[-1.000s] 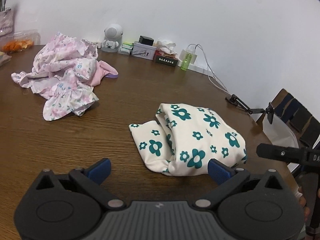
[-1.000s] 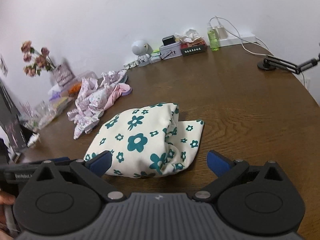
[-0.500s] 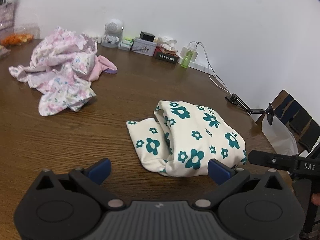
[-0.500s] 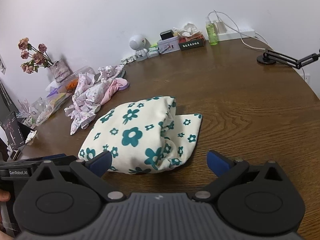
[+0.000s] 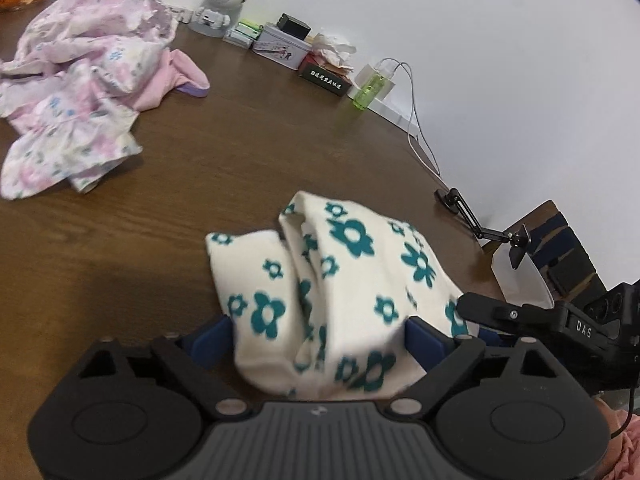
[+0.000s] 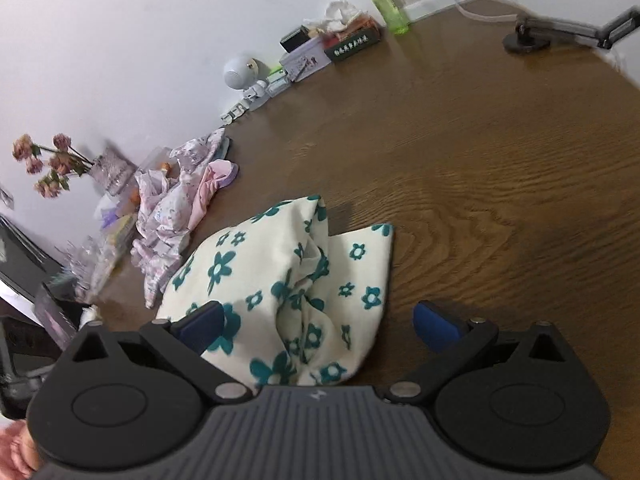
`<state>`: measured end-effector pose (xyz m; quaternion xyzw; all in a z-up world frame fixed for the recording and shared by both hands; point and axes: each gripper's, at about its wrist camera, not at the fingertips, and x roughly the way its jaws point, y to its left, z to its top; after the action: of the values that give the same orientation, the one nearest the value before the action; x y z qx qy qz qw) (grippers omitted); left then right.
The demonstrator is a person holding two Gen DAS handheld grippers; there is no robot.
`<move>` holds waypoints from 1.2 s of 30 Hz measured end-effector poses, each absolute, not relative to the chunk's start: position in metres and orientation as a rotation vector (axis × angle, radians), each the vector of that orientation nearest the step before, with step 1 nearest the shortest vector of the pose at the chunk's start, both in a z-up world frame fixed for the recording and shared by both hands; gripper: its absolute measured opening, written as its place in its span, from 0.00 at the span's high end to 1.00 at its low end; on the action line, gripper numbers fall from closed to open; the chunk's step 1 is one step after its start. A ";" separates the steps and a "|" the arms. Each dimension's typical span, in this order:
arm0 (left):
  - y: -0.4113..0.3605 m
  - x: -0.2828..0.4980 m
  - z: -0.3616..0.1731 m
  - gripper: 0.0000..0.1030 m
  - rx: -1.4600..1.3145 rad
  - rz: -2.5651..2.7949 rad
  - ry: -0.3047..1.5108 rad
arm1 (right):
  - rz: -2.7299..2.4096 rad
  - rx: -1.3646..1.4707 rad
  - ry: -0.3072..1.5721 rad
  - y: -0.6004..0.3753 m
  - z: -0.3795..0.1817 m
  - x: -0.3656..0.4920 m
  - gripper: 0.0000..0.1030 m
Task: Fold clothes
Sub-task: 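Close the right gripper on the folded flower-print bundle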
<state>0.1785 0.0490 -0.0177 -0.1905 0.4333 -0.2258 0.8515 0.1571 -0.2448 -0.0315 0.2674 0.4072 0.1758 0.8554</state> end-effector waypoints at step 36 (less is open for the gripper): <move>0.043 0.204 -0.033 0.39 -0.467 -0.578 0.893 | 0.539 0.656 0.884 -0.224 -0.046 0.182 0.34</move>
<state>0.2044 0.0427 -0.0330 -0.2207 0.4216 -0.2731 0.8360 0.1817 -0.2239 -0.0455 0.3078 0.4146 0.2529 0.8182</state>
